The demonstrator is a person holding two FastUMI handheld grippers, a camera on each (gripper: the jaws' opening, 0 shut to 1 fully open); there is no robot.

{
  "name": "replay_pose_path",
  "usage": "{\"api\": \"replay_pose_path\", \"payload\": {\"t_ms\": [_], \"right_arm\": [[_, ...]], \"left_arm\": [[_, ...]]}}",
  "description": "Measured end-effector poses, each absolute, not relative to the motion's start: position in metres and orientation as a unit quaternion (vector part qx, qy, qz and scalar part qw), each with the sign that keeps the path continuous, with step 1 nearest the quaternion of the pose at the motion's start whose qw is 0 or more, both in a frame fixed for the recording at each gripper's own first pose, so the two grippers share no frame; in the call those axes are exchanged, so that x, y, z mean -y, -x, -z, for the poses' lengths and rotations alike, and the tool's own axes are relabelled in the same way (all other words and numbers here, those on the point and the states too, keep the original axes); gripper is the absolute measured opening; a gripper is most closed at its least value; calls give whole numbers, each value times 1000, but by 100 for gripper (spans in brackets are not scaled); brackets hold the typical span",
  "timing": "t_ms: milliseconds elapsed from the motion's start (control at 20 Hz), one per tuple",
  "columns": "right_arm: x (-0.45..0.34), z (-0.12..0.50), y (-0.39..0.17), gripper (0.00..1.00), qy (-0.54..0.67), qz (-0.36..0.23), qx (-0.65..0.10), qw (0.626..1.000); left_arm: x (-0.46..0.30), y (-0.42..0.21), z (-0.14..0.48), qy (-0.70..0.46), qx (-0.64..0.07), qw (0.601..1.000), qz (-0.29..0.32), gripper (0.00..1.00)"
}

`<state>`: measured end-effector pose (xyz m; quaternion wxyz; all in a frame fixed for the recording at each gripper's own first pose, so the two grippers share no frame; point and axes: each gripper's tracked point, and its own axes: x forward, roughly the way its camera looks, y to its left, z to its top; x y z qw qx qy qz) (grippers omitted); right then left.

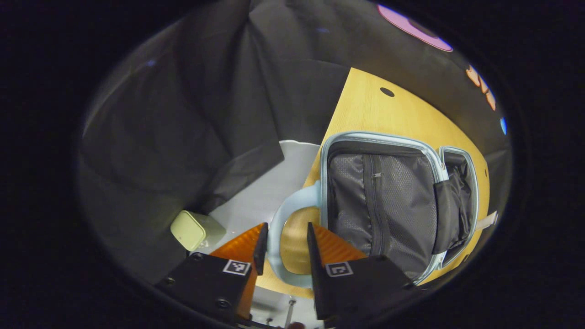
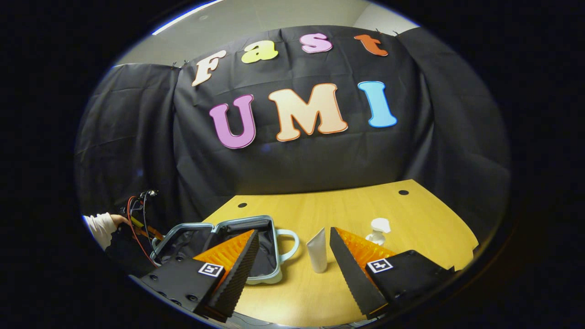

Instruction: First open the suitcase, pack the skin care products into it, and then close the suitcase.

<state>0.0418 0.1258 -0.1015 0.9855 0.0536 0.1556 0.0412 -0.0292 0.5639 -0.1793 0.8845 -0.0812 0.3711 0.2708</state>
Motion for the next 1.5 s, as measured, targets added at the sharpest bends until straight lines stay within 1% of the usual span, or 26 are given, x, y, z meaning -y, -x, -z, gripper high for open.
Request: {"api": "replay_pose_path", "payload": {"t_ms": [50, 200, 250, 350, 500, 600, 750, 800, 850, 900, 950, 1050, 1150, 1200, 1250, 1300, 1350, 1400, 1450, 1500], "right_arm": [[-119, 101, -40, 98, -51, -34, -153, 986], [-97, 98, -34, 98, -45, -14, -152, 987], [-90, 98, -34, 98, -44, -7, -150, 988], [-72, 102, -31, 98, -41, 7, -155, 987], [-48, 112, -28, 98, -32, 22, -163, 986], [-35, 123, -32, 98, -20, 24, -173, 984], [-24, 145, -47, 98, -24, 10, -194, 981], [-21, 153, -54, 94, -29, 5, -201, 979], [-18, 161, -61, 98, -31, 0, -207, 978], [-15, 170, -68, 98, -32, -6, -214, 976], [-14, 180, -75, 98, -34, -15, -222, 974], [-7, 197, -84, 98, -34, -24, -236, 971], [3, 214, -89, 98, -41, -29, -252, 967], [7, 222, -92, 94, -44, -32, -262, 964], [11, 231, -92, 94, -47, -35, -272, 961], [17, 236, -95, 98, -46, -38, -277, 959], [22, 240, -99, 94, -45, -40, -281, 958], [26, 244, -103, 98, -43, -43, -285, 957], [30, 249, -106, 94, -45, -48, -289, 955], [32, 252, -109, 94, -48, -52, -294, 953]], "left_arm": [[-563, 25, 166, 65, -355, 889, -281, 59], [-558, 27, 118, -7, -295, 896, -330, 76], [-549, 26, 105, -28, -279, 899, -337, 86], [-520, 21, 73, -64, -240, 910, -333, 86], [-446, 5, 32, -84, -166, 937, -295, 86], [-382, -16, 16, -86, -109, 957, -255, 86], [-285, -44, 20, -87, -56, 979, -178, 90], [-249, -53, 23, -81, -40, 985, -145, 86], [-214, -58, 24, -73, -28, 991, -109, 92], [-178, -63, 25, -63, -19, 995, -78, 92], [-151, -69, 30, -51, -17, 997, -56, 92], [-95, -81, 59, -23, -32, 999, -12, 92], [-54, -95, 84, -9, -48, 999, 15, 90], [-38, -101, 95, -10, -56, 998, 23, 90], [-21, -109, 101, -15, -62, 998, 29, 90], [-8, -116, 109, -20, -61, 997, 36, 88], [2, -123, 116, -25, -66, 997, 39, 88], [9, -131, 124, -27, -72, 996, 41, 89], [15, -140, 132, -25, -79, 996, 39, 89], [18, -147, 143, -20, -92, 995, 33, 88]]}}
